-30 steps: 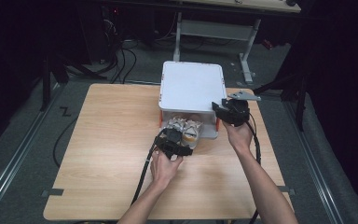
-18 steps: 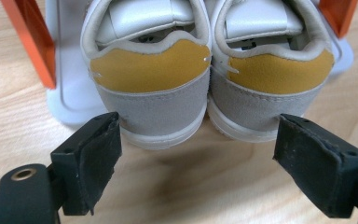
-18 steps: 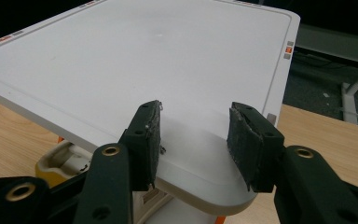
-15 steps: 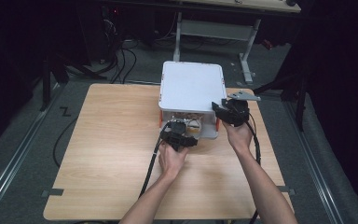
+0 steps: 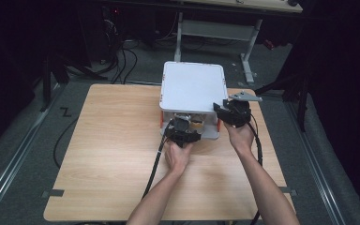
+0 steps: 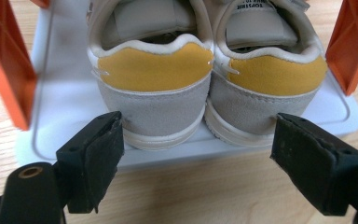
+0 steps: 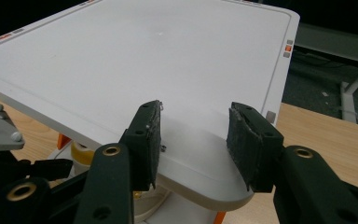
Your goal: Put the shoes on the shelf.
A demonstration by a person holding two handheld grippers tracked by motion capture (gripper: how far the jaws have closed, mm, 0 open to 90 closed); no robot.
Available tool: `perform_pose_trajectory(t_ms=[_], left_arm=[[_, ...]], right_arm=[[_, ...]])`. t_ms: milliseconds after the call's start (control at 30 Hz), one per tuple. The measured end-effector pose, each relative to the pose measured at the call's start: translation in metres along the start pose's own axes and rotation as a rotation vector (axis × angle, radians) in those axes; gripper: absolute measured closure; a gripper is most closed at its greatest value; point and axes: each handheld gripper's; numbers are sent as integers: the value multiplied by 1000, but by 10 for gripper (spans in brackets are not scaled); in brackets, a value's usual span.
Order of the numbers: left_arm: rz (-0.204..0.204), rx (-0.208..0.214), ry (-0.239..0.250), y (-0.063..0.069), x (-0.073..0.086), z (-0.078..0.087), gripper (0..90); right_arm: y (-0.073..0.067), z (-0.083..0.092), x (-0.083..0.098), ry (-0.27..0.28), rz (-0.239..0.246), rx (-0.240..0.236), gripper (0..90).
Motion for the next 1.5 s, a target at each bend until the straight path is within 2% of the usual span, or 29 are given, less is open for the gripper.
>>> perform_pose_trajectory(t_ms=[100,167,300,500,567,667,733,767,800,933,1067,1233,1500], left_arm=[[11,-11,11,2,-1,-3,172],[8,4,14,1,-3,-5,173],[36,1,28,4,-5,-10,172],[41,-4,40,3,-5,-11,162],[31,-1,39,3,-4,-11,167],[-10,-5,20,-2,-4,-10,180],[-16,15,9,-6,-4,-10,181],[-14,-1,0,-7,-4,-8,181],[-19,17,0,-9,-4,-7,182],[-35,39,2,-12,-4,-1,186],[-84,64,12,-16,-2,8,214],[-76,92,33,-28,0,21,250],[-118,118,79,-42,-3,42,286]], right_arm=[[0,1,0,-5,1,0,543],[0,1,0,-4,-1,1,544],[0,1,0,0,-7,-3,544],[0,1,0,-5,-2,1,548],[0,1,0,-4,-1,1,548],[0,1,0,-6,-1,-1,548],[0,1,0,-6,-1,-2,548],[0,1,0,-4,0,-4,547],[0,1,0,-5,-1,-4,548],[1,1,0,-4,2,-6,548],[1,1,-1,-6,-7,-6,547],[2,2,-1,-9,-16,-15,545],[5,5,-1,-13,-41,-26,514]])
Point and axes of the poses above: each handheld gripper's, and its own axes: z roughly backward along the jaws, x roughly out of its underside, y roughly to its right, and after that the axes turned 2 degrees about -x, right-handed
